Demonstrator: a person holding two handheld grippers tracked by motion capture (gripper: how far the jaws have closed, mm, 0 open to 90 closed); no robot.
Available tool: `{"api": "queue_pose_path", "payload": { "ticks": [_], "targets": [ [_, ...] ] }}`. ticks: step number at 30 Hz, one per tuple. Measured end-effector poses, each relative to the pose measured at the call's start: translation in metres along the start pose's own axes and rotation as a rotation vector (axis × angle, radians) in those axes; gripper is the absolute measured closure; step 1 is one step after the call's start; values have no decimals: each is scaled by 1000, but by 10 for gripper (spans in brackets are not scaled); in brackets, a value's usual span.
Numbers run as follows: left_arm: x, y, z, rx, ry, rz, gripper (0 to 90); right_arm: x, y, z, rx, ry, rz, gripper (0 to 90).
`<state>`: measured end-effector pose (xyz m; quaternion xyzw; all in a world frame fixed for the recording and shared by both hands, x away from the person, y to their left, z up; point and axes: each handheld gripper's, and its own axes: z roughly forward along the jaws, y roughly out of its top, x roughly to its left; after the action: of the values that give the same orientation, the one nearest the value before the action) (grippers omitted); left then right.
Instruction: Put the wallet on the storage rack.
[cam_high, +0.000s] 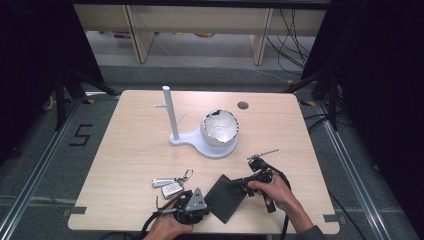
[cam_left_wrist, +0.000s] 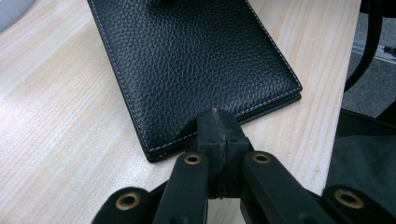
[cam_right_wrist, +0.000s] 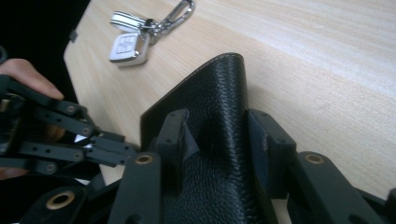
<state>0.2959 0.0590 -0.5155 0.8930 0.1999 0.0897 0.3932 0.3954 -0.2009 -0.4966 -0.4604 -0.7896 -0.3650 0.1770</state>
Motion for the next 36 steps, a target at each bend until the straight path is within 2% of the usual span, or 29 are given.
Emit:
{"api": "queue_pose_path", "payload": {
  "ticks": [1, 2, 4, 5, 6, 7, 9, 10, 11, 12, 13, 14, 15, 16, 17, 18, 20, 21, 22, 23, 24, 25, 26, 28, 29, 32, 33, 36],
  "targets": [
    [1, 0, 0, 0, -5, 1, 893, 1, 0, -2, -4, 12, 20, 616],
    [1, 0, 0, 3, -4, -2, 893, -2, 0, -3, -16, 41, -13, 622],
    [0, 0, 0, 5, 10, 8, 893, 0, -1, -6, -1, 84, 7, 629],
    [-2, 0, 0, -2, 7, -19, 894, 0, -1, -6, -10, 50, -14, 628],
    [-2, 0, 0, -2, 7, -19, 893, 1, 0, -7, -9, 72, -17, 628],
    [1, 0, 0, 9, 8, 11, 893, 1, 0, -8, -8, 84, -29, 631],
    [-2, 0, 0, -1, 7, -20, 893, 1, 0, -9, -9, 83, -38, 632],
    [0, 0, 0, 6, 4, 13, 893, 4, 0, -9, -20, 63, -20, 632],
    [-1, 0, 0, 1, 6, 6, 893, 6, -1, -9, -5, 57, 0, 632],
    [-1, 0, 0, 2, 4, -2, 893, 6, 0, -10, -9, 64, -27, 632],
    [-2, 0, 0, -1, 6, -17, 893, 10, -1, -9, -13, 50, 8, 632],
    [-2, 0, 0, -1, 6, -17, 893, 10, -1, -9, -13, 50, 8, 632],
    [-1, 0, 0, 6, 6, 7, 893, 6, 0, -9, -41, 31, -76, 630],
    [-1, 0, -1, 13, 15, 12, 893, 8, 0, -9, -43, 28, -79, 630],
    [-1, 0, 0, 7, 8, 11, 893, 13, 0, -12, -22, 43, -63, 629],
    [0, 0, -1, 11, 11, 13, 893, 14, 0, -11, -31, 31, -67, 630],
    [-1, 0, -1, 10, 11, 12, 893, 14, 0, -10, -36, 27, -103, 629],
    [-1, 0, -1, 10, 11, 12, 893, 14, 0, -9, -43, 0, -103, 625],
    [0, 0, -1, 8, 11, 14, 893, 13, 0, -9, -37, 4, -120, 624],
    [0, 0, -1, 8, 3, 12, 893, 14, 1, -8, -34, -8, -97, 622],
    [-1, 0, 0, 1, 1, -18, 893, 14, 1, -7, -35, -6, -101, 619],
    [-1, 0, 0, -1, 5, -11, 893, 15, 2, -7, -39, 5, -105, 619],
    [-1, 0, -1, 13, 5, 13, 893, 17, 2, -6, -53, 3, -108, 619],
    [-1, 0, 0, 8, 7, 10, 893, 25, 3, -10, -54, 33, -111, 634],
    [-1, 0, 0, 7, 10, 9, 893, 27, 4, -12, -65, 49, -136, 654],
    [-2, -1, 0, 6, 5, -8, 893, 38, 5, -15, -76, 32, -170, 670],
    [-2, -1, 0, 6, 5, -8, 893, 38, 5, -15, -76, 32, -170, 670],
    [-2, 0, -1, 6, 7, 2, 893, 49, 5, -17, -65, 14, -207, 680]
  ]
}}
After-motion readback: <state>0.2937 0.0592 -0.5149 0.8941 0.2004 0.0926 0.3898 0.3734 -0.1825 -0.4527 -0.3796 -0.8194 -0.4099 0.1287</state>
